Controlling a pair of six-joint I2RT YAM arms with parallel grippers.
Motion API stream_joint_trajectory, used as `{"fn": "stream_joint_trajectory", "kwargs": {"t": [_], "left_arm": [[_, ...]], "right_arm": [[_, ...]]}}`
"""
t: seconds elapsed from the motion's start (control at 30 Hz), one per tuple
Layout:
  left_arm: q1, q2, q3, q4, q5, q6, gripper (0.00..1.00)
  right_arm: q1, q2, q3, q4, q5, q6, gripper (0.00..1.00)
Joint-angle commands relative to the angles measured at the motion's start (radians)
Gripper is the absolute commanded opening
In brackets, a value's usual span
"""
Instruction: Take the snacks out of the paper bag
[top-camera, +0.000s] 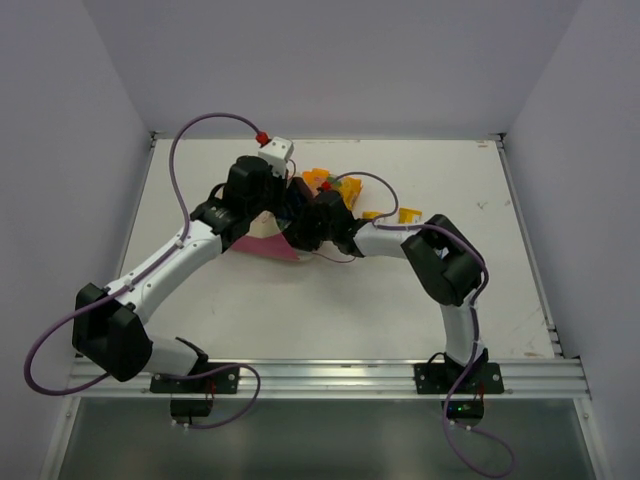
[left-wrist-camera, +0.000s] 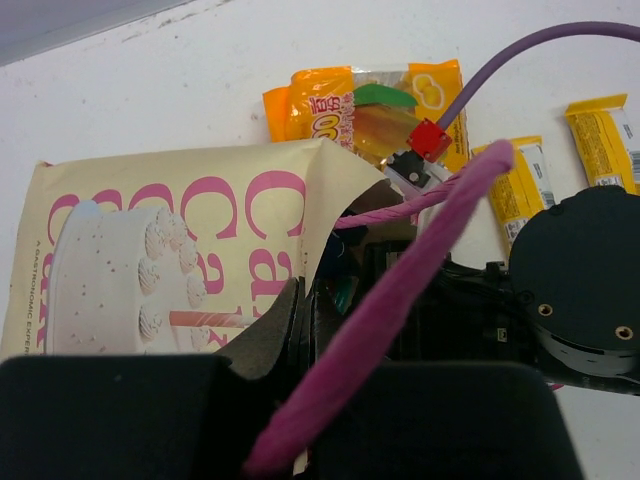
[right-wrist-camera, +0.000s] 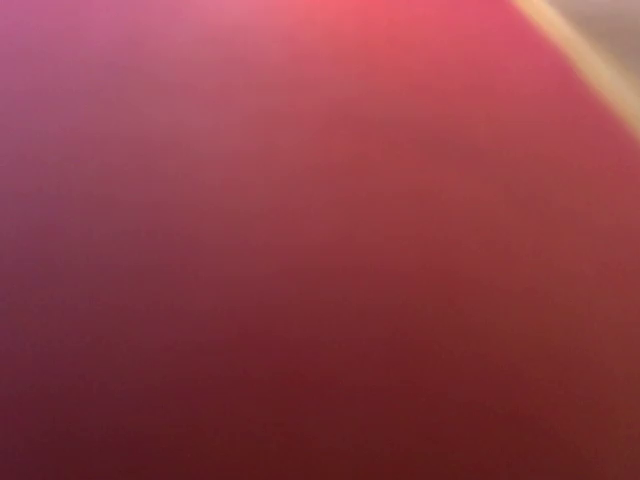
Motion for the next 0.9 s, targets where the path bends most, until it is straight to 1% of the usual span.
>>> {"fn": "stream_joint_trajectory", "kwargs": {"t": [0.0,0.07,0.1,0.13,0.2,0.23,0.27,0.37,0.4,0.5,0.63,0.7,0.77,0.8,0.83,0.87], "left_arm": [[0.000,-0.011,0.052,0.040,0.026,-0.028,0.00],[0.000,-0.011,0.051,0.035,0.004,-0.019,0.00],[0.000,-0.011,0.045,0.035,-0.014,-0.011,0.00],[0.002,-0.009,0.040,0.037,-0.022,-0.009,0.00],[0.015,-0.002,0.028,0.038,-0.040,-0.009,0.00],[0.029,0.001,0.023,0.040,-0.045,-0.009,0.00],[0.035,0.012,0.019,0.043,-0.049,-0.008,0.00],[0.045,0.037,0.011,0.044,-0.089,0.007,0.00],[0.045,0.043,0.012,0.044,-0.105,0.017,0.00],[0.045,0.064,0.012,0.047,-0.105,0.027,0.00],[0.046,0.072,0.012,0.050,-0.109,0.043,0.00],[0.046,0.066,0.014,0.049,-0.097,0.055,0.00],[0.046,0.052,0.012,0.050,-0.092,0.066,0.00],[0.046,0.047,0.011,0.052,-0.079,0.081,0.00],[0.046,0.041,0.009,0.053,-0.074,0.087,0.00],[0.046,0.029,0.006,0.055,-0.063,0.095,0.00]], "right_arm": [[0.001,0.015,0.046,0.064,-0.024,0.011,0.19],[-0.002,-0.023,0.019,0.060,-0.009,-0.025,0.04],[-0.007,-0.046,0.003,0.061,-0.003,-0.040,0.00],[-0.012,-0.075,-0.032,0.058,0.000,-0.058,0.00],[-0.030,-0.186,-0.063,0.028,0.000,-0.129,0.00],[-0.039,-0.226,-0.081,-0.023,-0.001,-0.152,0.00],[-0.051,-0.305,-0.083,-0.053,-0.027,-0.202,0.00],[-0.110,-0.434,-0.087,-0.182,-0.072,-0.291,0.00],[-0.140,-0.517,-0.087,-0.213,-0.076,-0.313,0.00],[-0.212,-0.644,-0.060,-0.337,-0.093,-0.390,0.00],[-0.300,-0.732,0.005,-0.475,-0.083,-0.456,0.00],[-0.347,-0.749,0.018,-0.508,-0.070,-0.477,0.00],[-0.366,-0.764,0.029,-0.555,-0.021,-0.500,0.01],[-0.369,-0.767,0.028,-0.569,0.012,-0.509,0.22],[-0.369,-0.772,0.014,-0.578,0.078,-0.519,0.36],[-0.369,-0.772,0.003,-0.584,0.101,-0.532,0.50]]}}
